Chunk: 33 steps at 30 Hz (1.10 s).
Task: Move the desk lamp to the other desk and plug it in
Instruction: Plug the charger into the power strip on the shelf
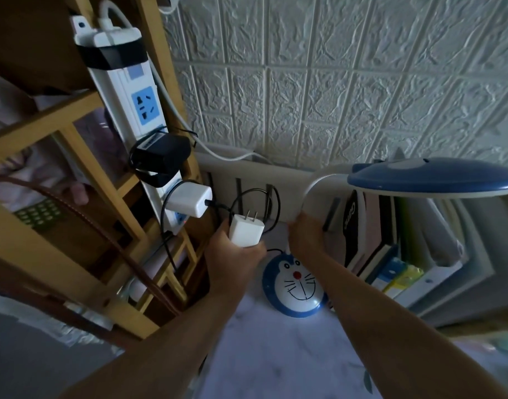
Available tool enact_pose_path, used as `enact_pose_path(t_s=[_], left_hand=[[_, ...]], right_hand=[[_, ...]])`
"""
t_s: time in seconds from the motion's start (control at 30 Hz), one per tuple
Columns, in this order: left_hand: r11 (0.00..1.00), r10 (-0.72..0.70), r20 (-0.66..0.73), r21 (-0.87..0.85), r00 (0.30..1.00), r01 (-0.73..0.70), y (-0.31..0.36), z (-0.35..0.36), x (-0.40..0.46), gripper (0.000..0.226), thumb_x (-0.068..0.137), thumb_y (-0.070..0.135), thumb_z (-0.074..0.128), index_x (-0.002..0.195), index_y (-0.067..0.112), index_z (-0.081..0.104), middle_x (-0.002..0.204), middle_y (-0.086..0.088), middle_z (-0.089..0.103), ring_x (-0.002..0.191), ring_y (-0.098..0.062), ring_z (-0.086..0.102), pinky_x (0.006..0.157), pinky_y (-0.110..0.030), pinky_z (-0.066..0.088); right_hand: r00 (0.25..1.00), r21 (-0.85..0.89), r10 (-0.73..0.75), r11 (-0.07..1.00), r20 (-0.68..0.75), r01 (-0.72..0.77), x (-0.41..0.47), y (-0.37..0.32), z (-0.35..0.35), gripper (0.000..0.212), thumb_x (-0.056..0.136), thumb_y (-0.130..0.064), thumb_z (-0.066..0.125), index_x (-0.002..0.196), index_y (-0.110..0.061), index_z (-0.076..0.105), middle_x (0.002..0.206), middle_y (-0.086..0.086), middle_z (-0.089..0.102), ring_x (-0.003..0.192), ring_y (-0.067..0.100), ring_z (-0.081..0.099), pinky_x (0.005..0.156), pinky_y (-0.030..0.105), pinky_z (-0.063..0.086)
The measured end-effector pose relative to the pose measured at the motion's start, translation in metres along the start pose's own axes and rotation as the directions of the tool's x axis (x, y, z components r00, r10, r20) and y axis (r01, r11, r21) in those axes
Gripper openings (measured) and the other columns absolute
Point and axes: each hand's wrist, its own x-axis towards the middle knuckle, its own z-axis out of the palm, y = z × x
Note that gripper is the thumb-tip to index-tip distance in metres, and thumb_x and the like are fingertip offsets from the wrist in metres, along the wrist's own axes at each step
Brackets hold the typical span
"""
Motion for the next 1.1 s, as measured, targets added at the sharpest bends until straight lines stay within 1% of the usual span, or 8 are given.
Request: enact_pose_path(t_s=[0.2,0.3,0.67,0.77,0.87,0.97,1.03,1.1], left_hand=[[0.999,0.025,-0.019,0.022,1.0,-0.024,-0.002,0.001,0.0,0.043,0.06,0.017,0.082,0.067,0.038,0.044,0.072,0.02,0.053,0.066,0.003,0.054,0.041,-0.007,0.041],[0.999,0.025,-0.017,0.022,1.0,-0.024,-0.005,0.0,0.0,0.041,0.06,0.017,0.081,0.068,0.037,0.046,0.074,0.018,0.055,0.068,0.001,0.057,0.049,-0.009,0.041],[0.999,0.005,-0.045,0.04,0.999,-0.003,-0.001,-0.011,-0.012,0.042,0.061,0.014,0.081,0.078,0.033,0.047,0.072,0.021,0.05,0.065,0.005,0.05,0.043,-0.001,0.039],[0.999,-0.015,-0.034,0.041,0.999,0.016,0.0,-0.017,-0.018,0.043,0.062,0.015,0.08,0.083,0.032,0.048,0.073,0.021,0.05,0.066,0.004,0.052,0.041,-0.002,0.039],[0.998,-0.052,-0.01,0.019,0.999,0.052,0.0,-0.024,-0.025,0.044,0.062,0.015,0.08,0.082,0.036,0.047,0.075,0.02,0.05,0.067,0.003,0.052,0.039,-0.001,0.038],[0.995,-0.099,-0.006,-0.013,0.995,0.099,0.002,-0.033,-0.029,0.045,0.059,0.015,0.08,0.081,0.036,0.047,0.074,0.02,0.051,0.065,0.002,0.052,0.035,-0.002,0.036],[0.993,-0.116,0.006,-0.037,0.993,0.116,0.006,-0.039,-0.031,0.044,0.059,0.015,0.08,0.089,0.028,0.05,0.073,0.018,0.051,0.064,0.0,0.052,0.034,-0.002,0.036],[0.991,-0.125,0.02,-0.044,0.992,0.126,0.011,-0.045,-0.033,0.043,0.061,0.015,0.08,0.091,0.024,0.051,0.073,0.016,0.051,0.063,-0.001,0.051,0.034,-0.005,0.037]], right_hand=[[0.997,-0.137,-0.048,0.989,0.065,0.057,-0.002,-0.001,-0.003,0.02,0.093,-0.004,0.044,0.108,0.003,0.056,0.108,0.021,0.064,0.096,0.03,0.063,0.068,0.025,0.043],[0.992,-0.176,-0.079,0.98,0.099,0.095,-0.004,-0.002,-0.003,0.023,0.094,-0.006,0.041,0.111,0.002,0.055,0.112,0.022,0.062,0.102,0.032,0.061,0.073,0.028,0.044],[0.991,-0.031,0.013,0.999,0.136,-0.008,-0.018,-0.006,-0.008,0.026,0.096,-0.024,0.042,0.111,-0.004,0.05,0.108,0.02,0.062,0.087,0.028,0.058,0.074,0.037,0.05],[0.979,-0.04,0.071,0.997,0.19,-0.065,-0.027,-0.014,-0.011,0.038,0.094,-0.028,0.046,0.122,-0.003,0.043,0.119,0.019,0.057,0.095,0.03,0.057,0.068,0.03,0.042],[0.991,-0.03,0.046,0.999,0.128,-0.043,-0.037,-0.019,-0.02,0.033,0.094,-0.022,0.044,0.115,0.002,0.05,0.115,0.022,0.059,0.104,0.036,0.058,0.072,0.033,0.039],[0.99,0.205,0.036,0.977,0.133,-0.063,-0.05,-0.026,-0.037,0.031,0.095,-0.016,0.038,0.106,0.005,0.059,0.114,0.027,0.062,0.104,0.038,0.06,0.083,0.04,0.048],[0.971,0.51,0.01,0.85,0.239,-0.135,-0.065,-0.036,-0.047,0.03,0.097,-0.023,0.038,0.096,-0.003,0.061,0.111,0.026,0.065,0.098,0.034,0.063,0.088,0.043,0.05],[0.946,0.617,-0.078,0.774,0.315,-0.142,-0.08,-0.047,-0.052,0.031,0.097,-0.033,0.04,0.096,-0.01,0.06,0.099,0.019,0.07,0.092,0.029,0.066,0.084,0.039,0.052]])
